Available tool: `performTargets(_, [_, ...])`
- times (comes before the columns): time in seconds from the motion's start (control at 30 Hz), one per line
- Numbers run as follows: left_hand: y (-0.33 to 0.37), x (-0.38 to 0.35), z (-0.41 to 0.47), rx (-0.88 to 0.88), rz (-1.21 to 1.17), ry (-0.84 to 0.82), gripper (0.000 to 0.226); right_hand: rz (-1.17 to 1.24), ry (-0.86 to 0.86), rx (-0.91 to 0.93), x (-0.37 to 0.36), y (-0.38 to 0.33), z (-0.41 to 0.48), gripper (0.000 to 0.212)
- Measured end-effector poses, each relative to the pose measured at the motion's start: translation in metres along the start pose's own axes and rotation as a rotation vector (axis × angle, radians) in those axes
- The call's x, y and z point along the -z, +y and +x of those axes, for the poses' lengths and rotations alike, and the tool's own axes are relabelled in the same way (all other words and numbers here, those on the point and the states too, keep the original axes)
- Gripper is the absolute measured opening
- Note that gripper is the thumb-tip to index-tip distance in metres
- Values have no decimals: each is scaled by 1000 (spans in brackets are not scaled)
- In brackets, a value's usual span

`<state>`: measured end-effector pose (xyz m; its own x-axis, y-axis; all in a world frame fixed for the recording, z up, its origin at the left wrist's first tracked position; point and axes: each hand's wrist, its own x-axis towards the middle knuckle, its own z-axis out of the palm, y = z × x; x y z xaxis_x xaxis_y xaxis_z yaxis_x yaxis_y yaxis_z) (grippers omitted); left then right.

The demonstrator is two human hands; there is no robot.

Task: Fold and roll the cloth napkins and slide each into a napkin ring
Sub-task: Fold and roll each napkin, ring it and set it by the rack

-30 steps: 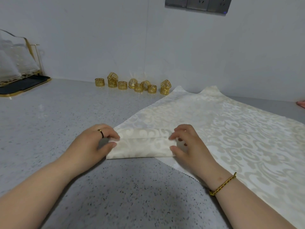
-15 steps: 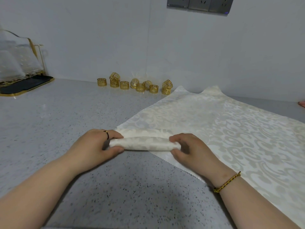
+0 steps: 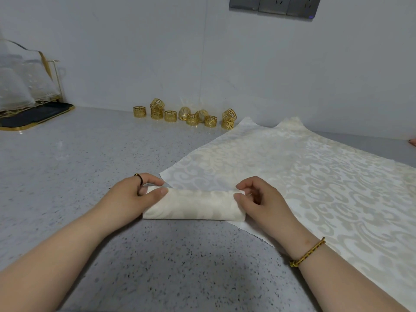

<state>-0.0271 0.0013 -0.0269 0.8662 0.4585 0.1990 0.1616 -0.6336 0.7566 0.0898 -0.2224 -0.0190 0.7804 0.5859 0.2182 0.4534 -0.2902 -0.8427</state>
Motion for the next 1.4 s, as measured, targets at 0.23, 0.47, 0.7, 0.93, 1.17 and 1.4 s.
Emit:
performTargets(0.23, [9, 0, -3, -194, 430, 200, 35, -191, 49, 90, -7, 2, 3, 21])
performTargets(0.47, [10, -14, -6, -712, 609, -45, 66, -466, 41, 307, -8, 6, 5, 9])
performTargets(0.7, [7, -17, -5, -730, 542, 8, 68, -759, -148, 413, 12, -8, -8, 27])
performTargets(0.93, [6, -15, -7, -716, 530, -9, 63, -636, -177, 292, 7, -8, -1, 10])
performTargets(1.17, [14, -18, -7, -697, 524, 5, 66, -61, -229, -36, 7, -3, 6, 10])
performTargets(1.4, [58, -50, 9, -498, 554, -191, 44, -26, -133, -23, 5, 0, 0, 20])
